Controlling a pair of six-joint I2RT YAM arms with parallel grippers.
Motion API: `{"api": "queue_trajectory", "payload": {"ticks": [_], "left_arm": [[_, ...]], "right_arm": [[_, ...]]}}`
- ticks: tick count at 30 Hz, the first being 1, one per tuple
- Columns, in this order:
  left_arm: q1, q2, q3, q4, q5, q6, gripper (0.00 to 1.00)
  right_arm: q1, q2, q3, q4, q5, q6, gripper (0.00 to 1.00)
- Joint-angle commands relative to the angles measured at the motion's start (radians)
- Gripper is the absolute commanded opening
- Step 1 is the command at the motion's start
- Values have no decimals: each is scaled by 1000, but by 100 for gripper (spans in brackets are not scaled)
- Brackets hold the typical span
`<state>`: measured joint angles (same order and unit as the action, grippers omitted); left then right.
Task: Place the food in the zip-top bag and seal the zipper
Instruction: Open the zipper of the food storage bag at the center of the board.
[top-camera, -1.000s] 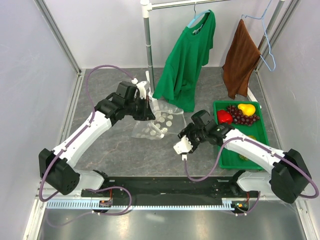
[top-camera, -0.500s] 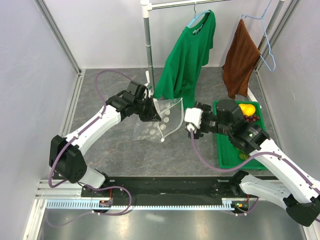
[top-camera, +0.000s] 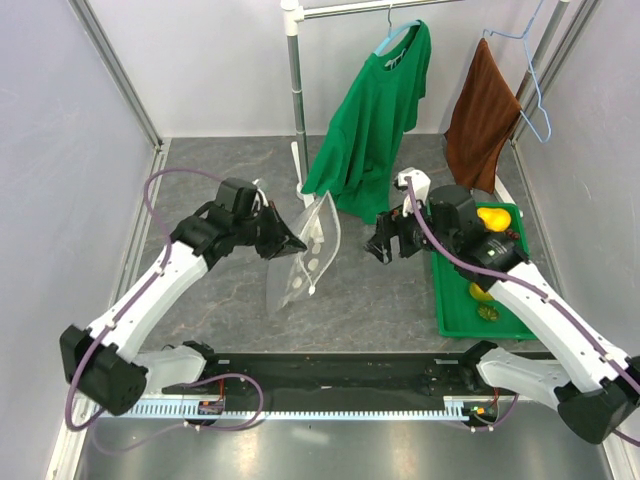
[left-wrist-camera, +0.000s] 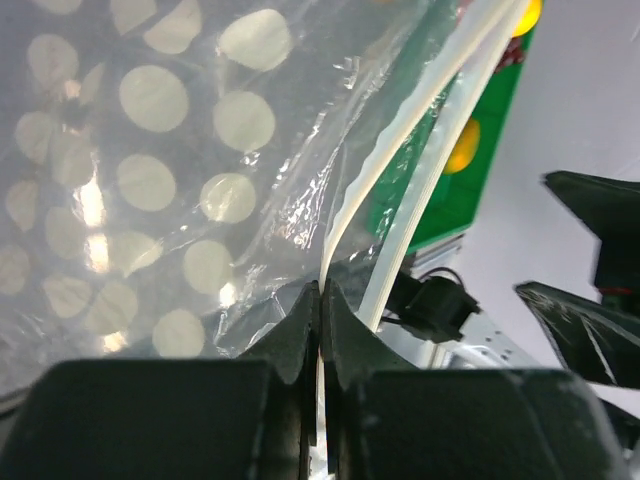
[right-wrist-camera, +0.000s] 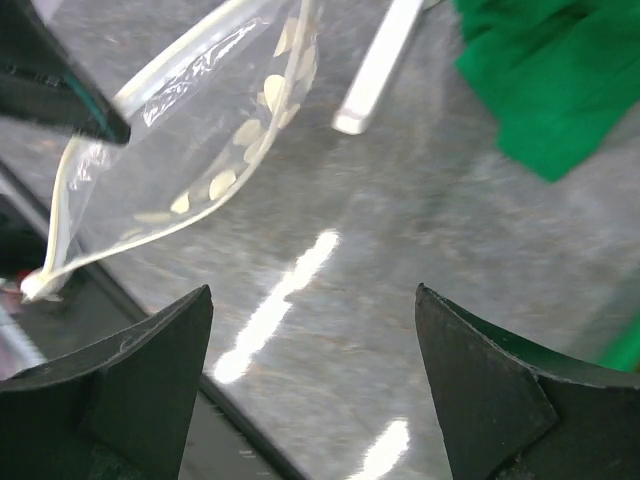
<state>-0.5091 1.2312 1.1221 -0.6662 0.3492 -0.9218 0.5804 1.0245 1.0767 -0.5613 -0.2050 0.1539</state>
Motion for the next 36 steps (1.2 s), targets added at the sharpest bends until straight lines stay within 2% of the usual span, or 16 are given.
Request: {"api": "queue_trajectory", "payload": {"ticks": [1,5,10,15,20,23,24,26,27,28,31,32,36], "left_arm": [[-6,-46,-36,2,28,-164,2],[-20,34,-44,82,42,-196,2],[-49,138,1,186,94,-216,2],[-57,133,9,214,114,-178,2],[-49,70,-39,240,91,-189,2],[-46,44,-74,301,126,-200,2],[-46,39,-85,310,134,-195,2],[-45,30,-84,301,134,-175,2],[-42,18,-81,294,129,-152,2],[-39,10,-76,277,116,-138,2],[-9,8,0,136,48,9,2],[6,10,42,50,-31,55,2],[12,10,99,-67,-199,298,2]], "right_arm": [[1,57,2,110,-129,229,90],[-1,92,-29,181,-149,328,91],[-1,138,-95,239,-103,389,83],[-8,192,-139,242,50,343,74],[-19,223,-164,224,39,326,67],[-22,236,-190,245,10,320,51],[-30,243,-192,256,-3,320,39],[-43,256,-182,273,-48,322,29],[-57,261,-172,278,-66,320,7],[-63,263,-164,273,-77,303,0],[-96,263,-130,194,-73,238,0],[-105,266,-120,164,-59,207,0],[-163,246,-87,51,-4,52,0]]}}
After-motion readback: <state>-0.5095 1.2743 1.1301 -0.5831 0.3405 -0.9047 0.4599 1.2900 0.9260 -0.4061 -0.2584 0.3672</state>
